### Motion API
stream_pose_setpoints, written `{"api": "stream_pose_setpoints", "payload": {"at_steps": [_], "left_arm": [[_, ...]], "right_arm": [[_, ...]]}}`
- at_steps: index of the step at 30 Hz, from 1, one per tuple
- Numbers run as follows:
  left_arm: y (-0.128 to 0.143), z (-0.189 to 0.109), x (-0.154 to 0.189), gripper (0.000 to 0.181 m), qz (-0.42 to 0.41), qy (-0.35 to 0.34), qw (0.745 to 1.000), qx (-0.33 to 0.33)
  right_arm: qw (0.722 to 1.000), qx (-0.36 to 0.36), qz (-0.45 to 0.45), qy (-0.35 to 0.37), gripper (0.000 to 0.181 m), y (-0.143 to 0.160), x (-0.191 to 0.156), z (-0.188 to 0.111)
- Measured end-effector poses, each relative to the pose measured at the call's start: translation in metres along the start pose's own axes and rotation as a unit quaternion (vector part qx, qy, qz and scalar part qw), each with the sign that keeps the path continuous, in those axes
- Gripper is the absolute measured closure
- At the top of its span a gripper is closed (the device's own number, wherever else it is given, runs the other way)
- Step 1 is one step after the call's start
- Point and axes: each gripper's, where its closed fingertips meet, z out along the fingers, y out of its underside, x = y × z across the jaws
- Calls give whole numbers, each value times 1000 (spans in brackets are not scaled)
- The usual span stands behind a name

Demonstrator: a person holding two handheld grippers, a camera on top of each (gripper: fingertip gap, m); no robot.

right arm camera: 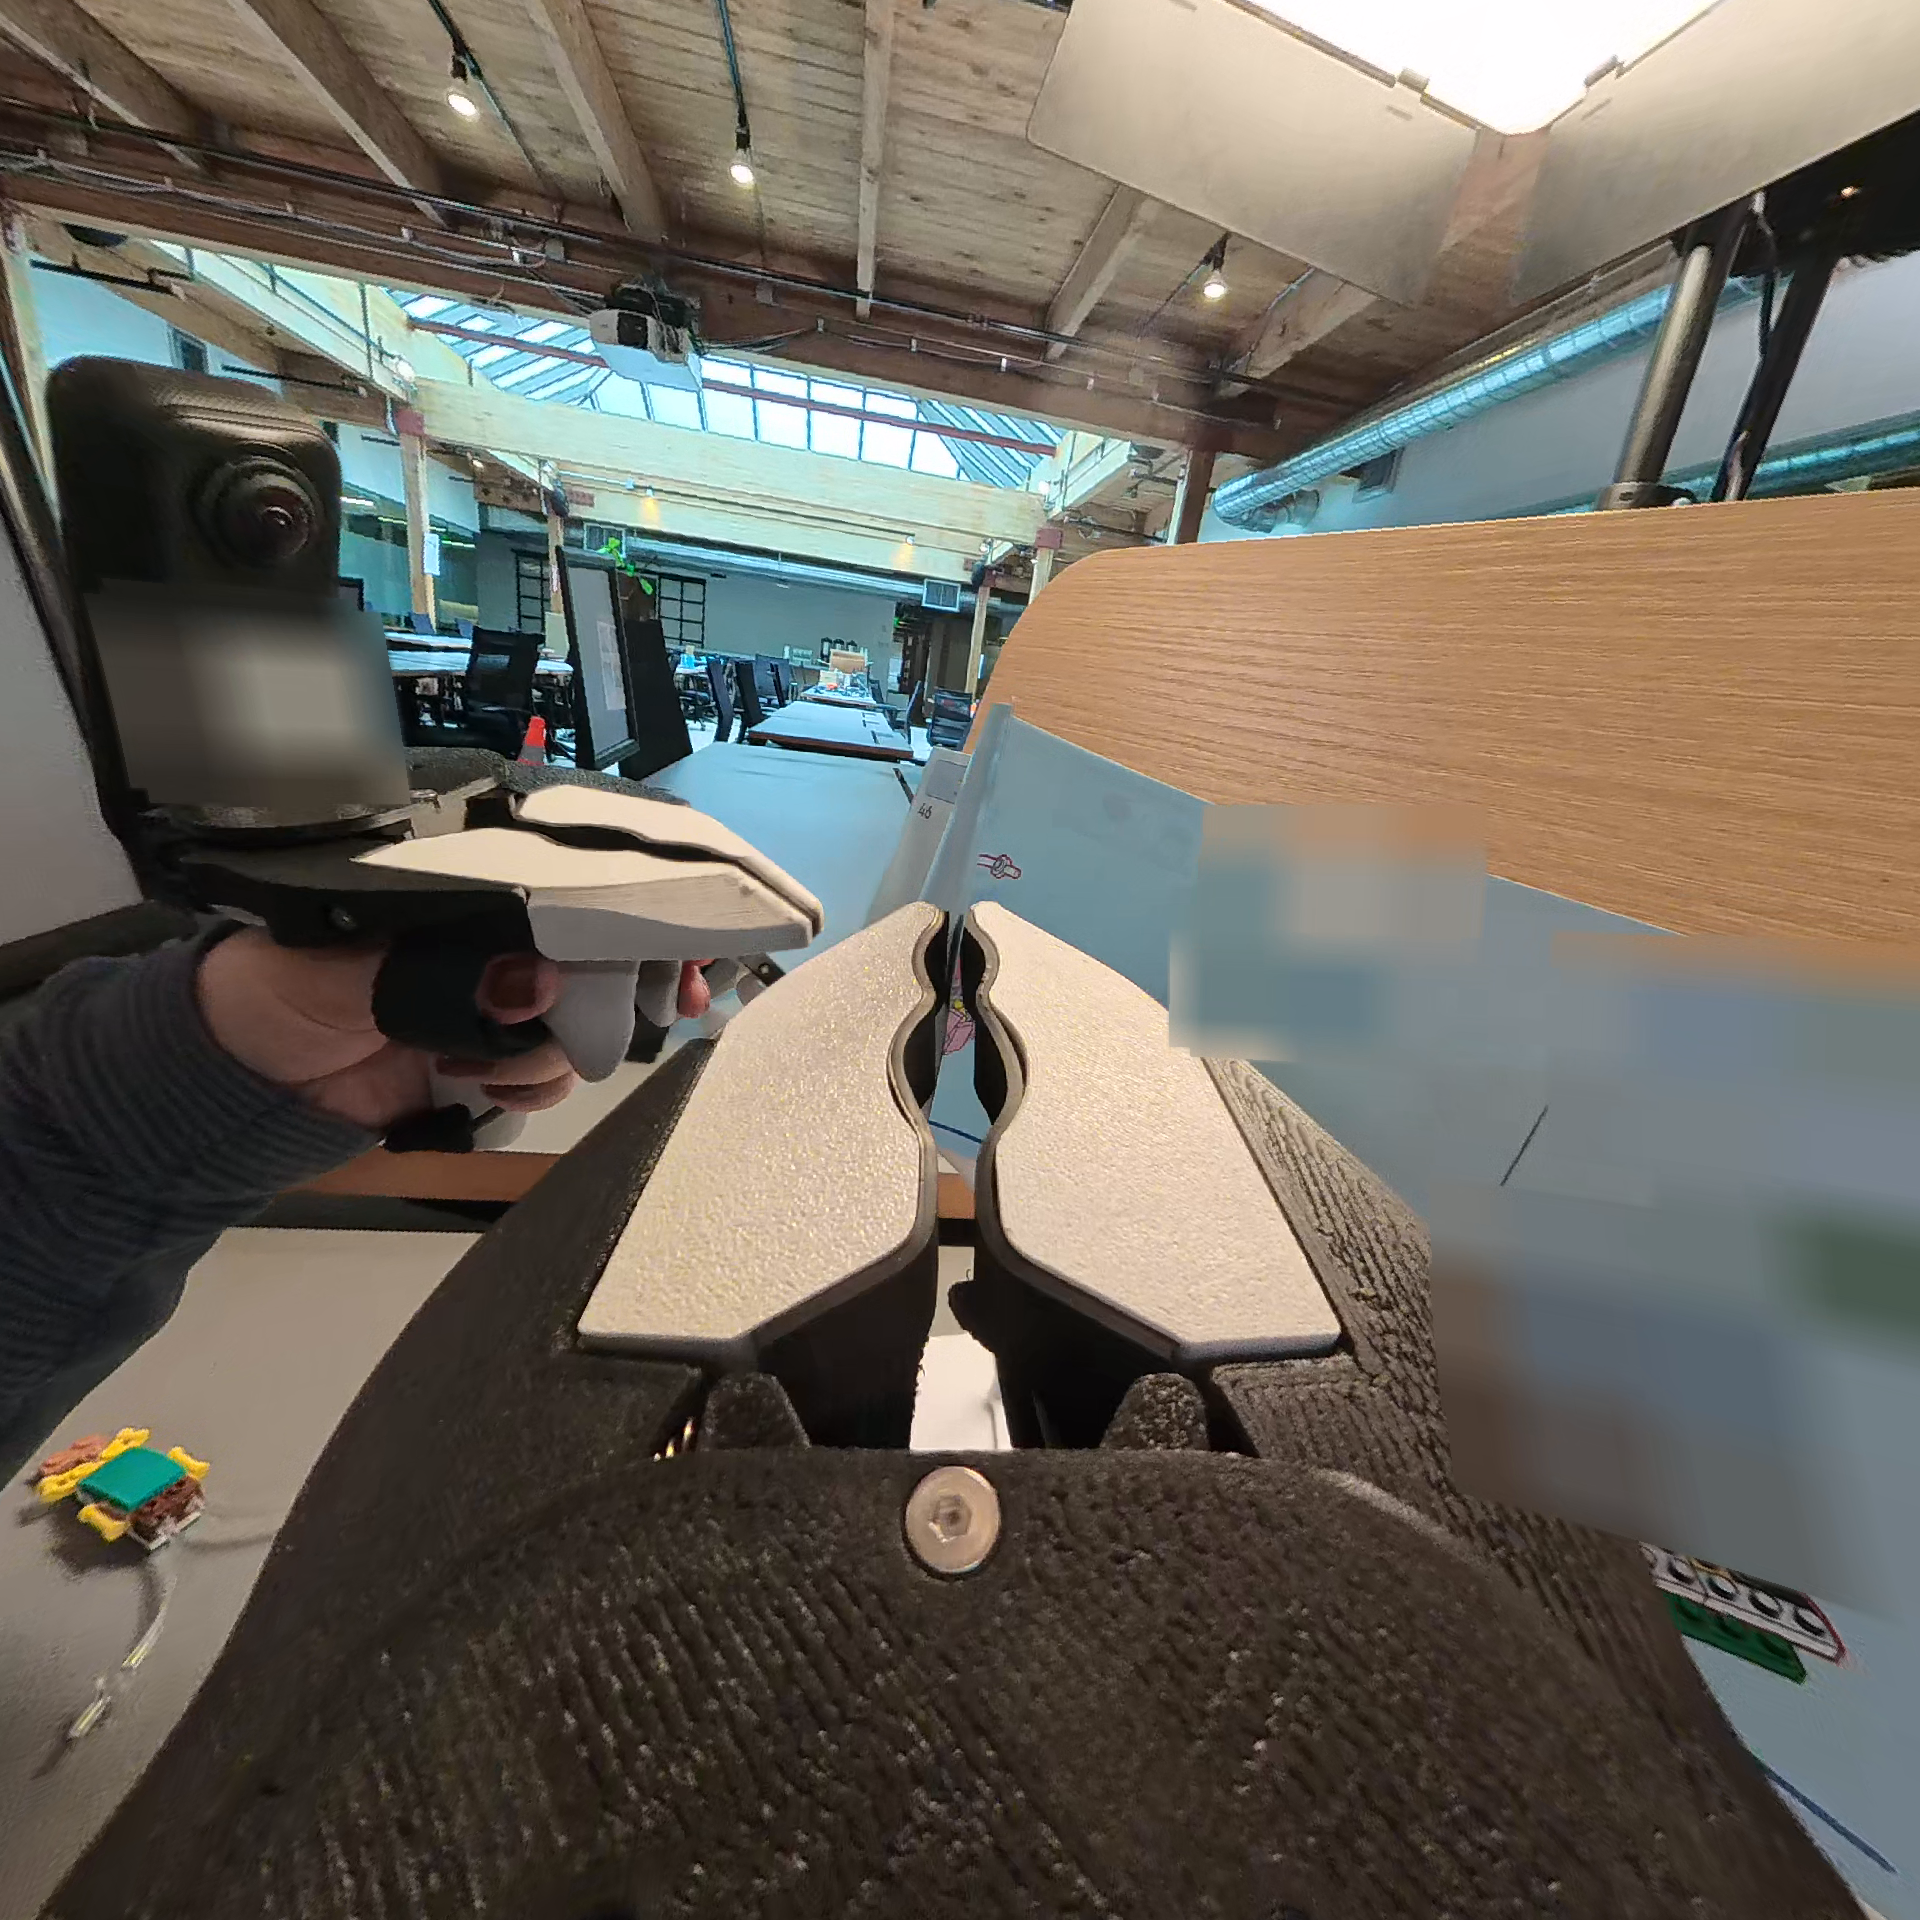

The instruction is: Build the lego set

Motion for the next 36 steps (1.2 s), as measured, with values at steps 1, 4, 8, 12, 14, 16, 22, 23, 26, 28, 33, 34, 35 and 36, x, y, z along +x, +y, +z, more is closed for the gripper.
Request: {"api": "stream_pose_setpoints", "payload": {"at_steps": [1, 4, 8, 12, 14, 16, 22, 23, 26, 28, 33, 34, 35, 36], "left_arm": [[0, 0, 0, 181, 2, -2, 1000, 0], [-1, -1, 1, 181, 10, -3, 1000, 1], [0, -1, 0, 181, 11, -6, 1000, 2], [5, -1, -2, 181, -2, -1, 1000, -4], [9, 0, -2, 181, -9, 6, 1000, -13], [12, 1, -3, 181, -9, 7, 1000, -19], [15, 1, -5, 181, -12, 5, 1000, -21], [15, 2, -6, 181, -11, 5, 1000, -22], [15, 1, -6, 181, -11, 5, 1000, -22], [15, 1, -6, 181, -11, 4, 1000, -22], [16, 0, -8, 181, -15, 2, 1000, -21], [16, 0, -9, 181, -15, 1, 1000, -21], [16, 0, -9, 181, -16, 1, 1000, -21], [16, 0, -9, 181, -16, 1, 1000, -21]], "right_arm": [[1000, 0, 1, -1, 181, 0, -1, 1], [1000, -2, -1, -4, 181, 1, -3, 3], [1000, -9, -7, -9, 181, 3, -8, 6], [1000, -16, -12, -13, 181, 5, -12, 9], [1000, -17, -11, -14, 181, 6, -13, 10], [1000, -18, -9, -15, 181, 7, -13, 10], [1000, -19, -5, -13, 181, 8, -11, 10], [1000, -19, -4, -13, 181, 8, -11, 10], [1000, -18, -3, -12, 181, 8, -10, 10], [1000, -20, -1, -12, 181, 9, -9, 10], [1000, -22, 0, -13, 181, 10, -9, 10], [1000, -22, 0, -13, 181, 10, -9, 10], [1000, -23, 0, -14, 181, 10, -9, 10], [1000, -23, 0, -14, 181, 10, -10, 11]]}}
